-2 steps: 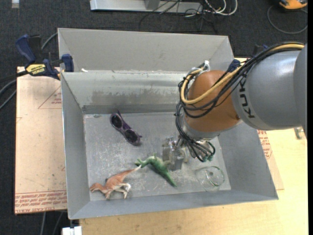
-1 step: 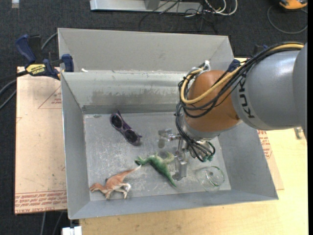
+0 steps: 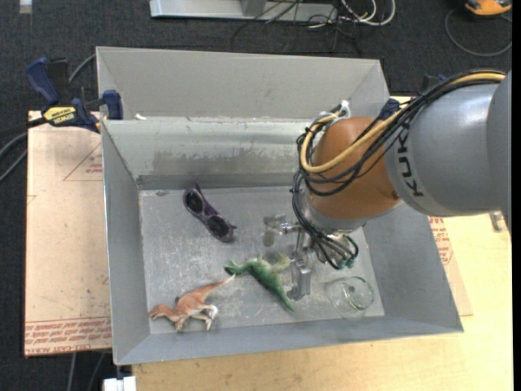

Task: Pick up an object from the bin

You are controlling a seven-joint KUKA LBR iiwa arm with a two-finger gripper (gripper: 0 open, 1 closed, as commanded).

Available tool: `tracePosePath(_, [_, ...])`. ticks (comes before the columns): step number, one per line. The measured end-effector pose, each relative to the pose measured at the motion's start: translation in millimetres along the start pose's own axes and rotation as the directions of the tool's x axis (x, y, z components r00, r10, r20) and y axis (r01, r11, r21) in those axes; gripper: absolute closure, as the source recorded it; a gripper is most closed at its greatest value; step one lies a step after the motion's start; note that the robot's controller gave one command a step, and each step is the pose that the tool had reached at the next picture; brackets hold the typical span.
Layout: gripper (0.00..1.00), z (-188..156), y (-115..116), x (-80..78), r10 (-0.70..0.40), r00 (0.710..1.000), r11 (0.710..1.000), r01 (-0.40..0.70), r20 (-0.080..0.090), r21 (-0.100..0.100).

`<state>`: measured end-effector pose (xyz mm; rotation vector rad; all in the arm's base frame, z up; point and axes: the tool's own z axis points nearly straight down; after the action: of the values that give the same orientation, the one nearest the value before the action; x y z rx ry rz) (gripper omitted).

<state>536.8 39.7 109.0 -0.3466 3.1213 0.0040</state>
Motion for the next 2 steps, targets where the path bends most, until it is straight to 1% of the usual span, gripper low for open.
tracePosePath(1, [0.00,40.5,14.7,-4.9,-0.047,0.999,0.999,0.047,-0.003,-0.001])
tracePosePath(2, [0.00,39.1,16.3,-5.1,-0.039,0.999,0.999,0.039,-0.001,0.000])
